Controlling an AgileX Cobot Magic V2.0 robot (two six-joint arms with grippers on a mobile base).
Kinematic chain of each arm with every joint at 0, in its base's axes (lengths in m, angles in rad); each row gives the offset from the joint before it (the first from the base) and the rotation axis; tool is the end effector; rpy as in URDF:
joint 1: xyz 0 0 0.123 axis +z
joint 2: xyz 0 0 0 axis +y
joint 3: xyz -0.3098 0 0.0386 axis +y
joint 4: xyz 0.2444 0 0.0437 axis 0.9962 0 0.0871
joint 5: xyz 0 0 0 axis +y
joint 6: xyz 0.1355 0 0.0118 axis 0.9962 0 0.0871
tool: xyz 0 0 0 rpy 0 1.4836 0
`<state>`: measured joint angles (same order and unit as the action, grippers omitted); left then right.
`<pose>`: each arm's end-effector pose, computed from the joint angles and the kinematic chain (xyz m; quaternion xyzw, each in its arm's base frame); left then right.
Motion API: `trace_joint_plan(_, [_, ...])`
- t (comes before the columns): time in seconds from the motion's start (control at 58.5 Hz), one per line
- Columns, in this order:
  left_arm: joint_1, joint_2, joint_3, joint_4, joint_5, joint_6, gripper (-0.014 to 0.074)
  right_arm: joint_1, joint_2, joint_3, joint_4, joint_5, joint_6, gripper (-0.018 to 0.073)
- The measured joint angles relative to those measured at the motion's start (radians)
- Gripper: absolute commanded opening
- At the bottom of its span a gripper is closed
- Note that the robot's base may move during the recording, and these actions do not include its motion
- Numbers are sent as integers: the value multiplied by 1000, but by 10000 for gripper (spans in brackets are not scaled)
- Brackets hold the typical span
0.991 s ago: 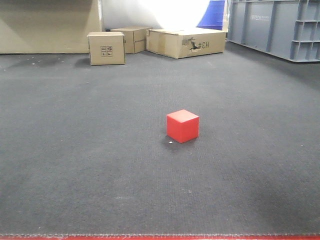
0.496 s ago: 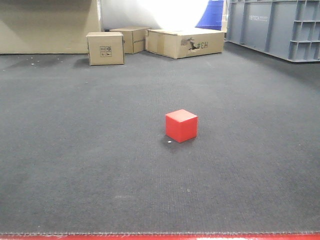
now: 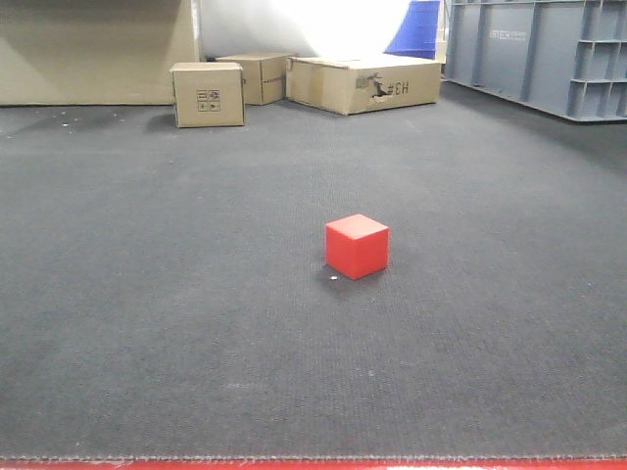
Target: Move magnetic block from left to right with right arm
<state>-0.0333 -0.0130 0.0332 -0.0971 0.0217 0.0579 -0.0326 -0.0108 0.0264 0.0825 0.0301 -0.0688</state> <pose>0.0708 -0.0026 0.2025 -0.0013 0.6909 -0.0269 0.7225 0.0707 -0.0020 0.2037 0.0151 0.6921 -0.0060 0.7216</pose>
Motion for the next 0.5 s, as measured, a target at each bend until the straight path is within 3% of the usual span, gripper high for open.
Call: trace_joint_plan(0.496, [0, 0, 0, 0, 0, 0, -126, 0, 0, 0, 0, 0, 0, 57])
